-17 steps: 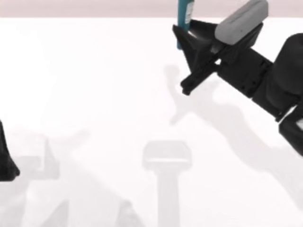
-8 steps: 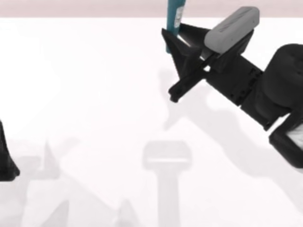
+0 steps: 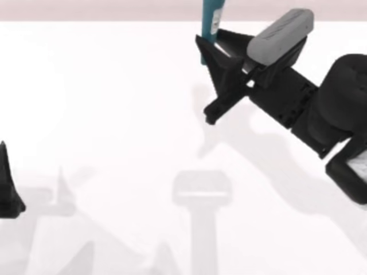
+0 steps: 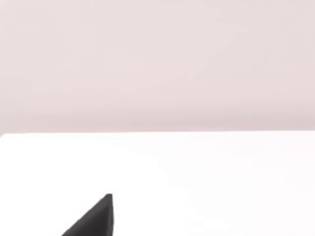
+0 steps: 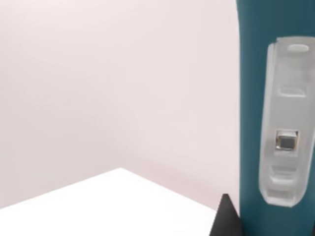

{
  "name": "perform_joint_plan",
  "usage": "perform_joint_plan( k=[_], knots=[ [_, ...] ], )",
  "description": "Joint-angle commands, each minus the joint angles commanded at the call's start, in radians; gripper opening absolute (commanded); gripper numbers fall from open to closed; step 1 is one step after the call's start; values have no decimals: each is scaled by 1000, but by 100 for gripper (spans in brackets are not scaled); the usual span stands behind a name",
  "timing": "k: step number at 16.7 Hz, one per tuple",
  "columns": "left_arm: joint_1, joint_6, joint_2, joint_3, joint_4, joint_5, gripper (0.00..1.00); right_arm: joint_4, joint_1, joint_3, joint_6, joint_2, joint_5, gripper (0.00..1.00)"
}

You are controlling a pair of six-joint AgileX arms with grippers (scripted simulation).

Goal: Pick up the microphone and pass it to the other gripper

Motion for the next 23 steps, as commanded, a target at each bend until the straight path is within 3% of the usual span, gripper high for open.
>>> perform_joint_plan(
  k=[4,12,16,19,23],
  knots=[
    [-56,20,193,131,76,125,100,0,0,0,0,0,0,0],
    [-214,72,832,488,275,476,100,0,0,0,0,0,0,0],
    [-279,93,1064,636,361,619,100,0,0,0,0,0,0,0],
    [-308,106,1171,708,404,683,100,0,0,0,0,0,0,0],
    [-314,109,1192,724,414,697,100,0,0,0,0,0,0,0]
  ],
)
